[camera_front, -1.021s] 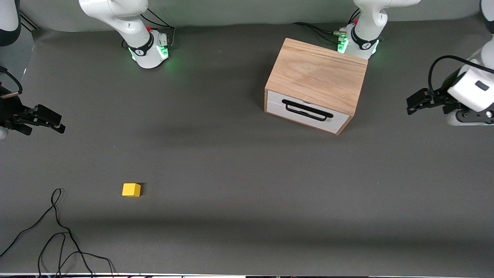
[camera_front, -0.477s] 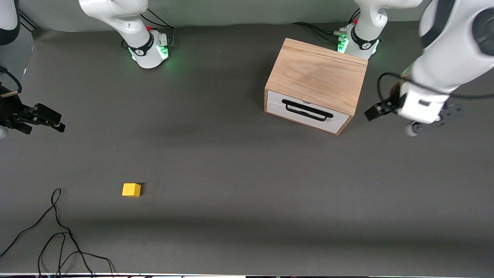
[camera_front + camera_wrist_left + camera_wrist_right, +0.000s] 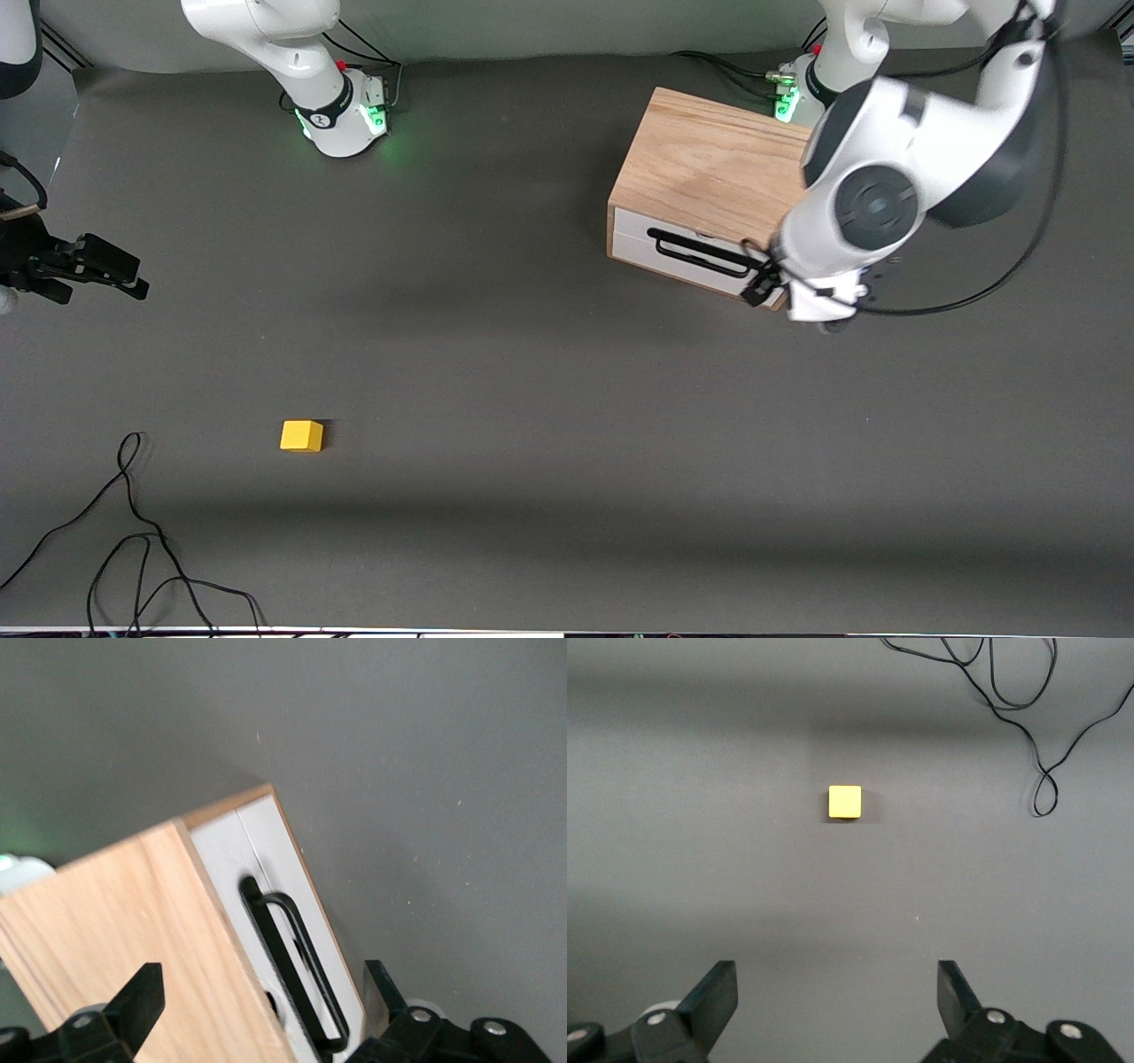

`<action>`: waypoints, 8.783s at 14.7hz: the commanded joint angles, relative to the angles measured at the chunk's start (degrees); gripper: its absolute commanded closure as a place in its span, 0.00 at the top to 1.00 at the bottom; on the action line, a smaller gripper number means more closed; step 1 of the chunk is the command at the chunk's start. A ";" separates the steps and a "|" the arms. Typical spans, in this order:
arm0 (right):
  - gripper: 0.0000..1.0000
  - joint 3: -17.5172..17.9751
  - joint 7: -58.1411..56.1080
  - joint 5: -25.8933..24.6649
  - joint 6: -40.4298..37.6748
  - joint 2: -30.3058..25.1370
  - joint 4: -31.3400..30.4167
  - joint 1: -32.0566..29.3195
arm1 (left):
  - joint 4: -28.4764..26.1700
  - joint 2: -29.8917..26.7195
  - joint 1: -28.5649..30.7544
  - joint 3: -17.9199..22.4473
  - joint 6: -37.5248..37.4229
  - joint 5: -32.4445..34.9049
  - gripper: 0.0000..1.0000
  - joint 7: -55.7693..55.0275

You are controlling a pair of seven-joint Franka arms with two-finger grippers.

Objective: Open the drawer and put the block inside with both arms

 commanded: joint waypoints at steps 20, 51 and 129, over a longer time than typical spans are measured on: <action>1.00 -0.53 -0.23 0.12 -0.87 1.05 0.32 0.43 | -0.04 14.44 -5.50 0.92 4.78 -5.73 0.99 -13.84; 1.00 -0.44 0.30 0.83 16.23 14.58 -8.27 0.78 | 6.29 18.40 -5.33 1.09 25.24 -0.45 0.98 -11.29; 1.00 11.60 78.62 -8.23 18.82 47.73 29.50 48.60 | 2.68 -15.18 19.63 1.44 0.29 3.94 1.00 70.80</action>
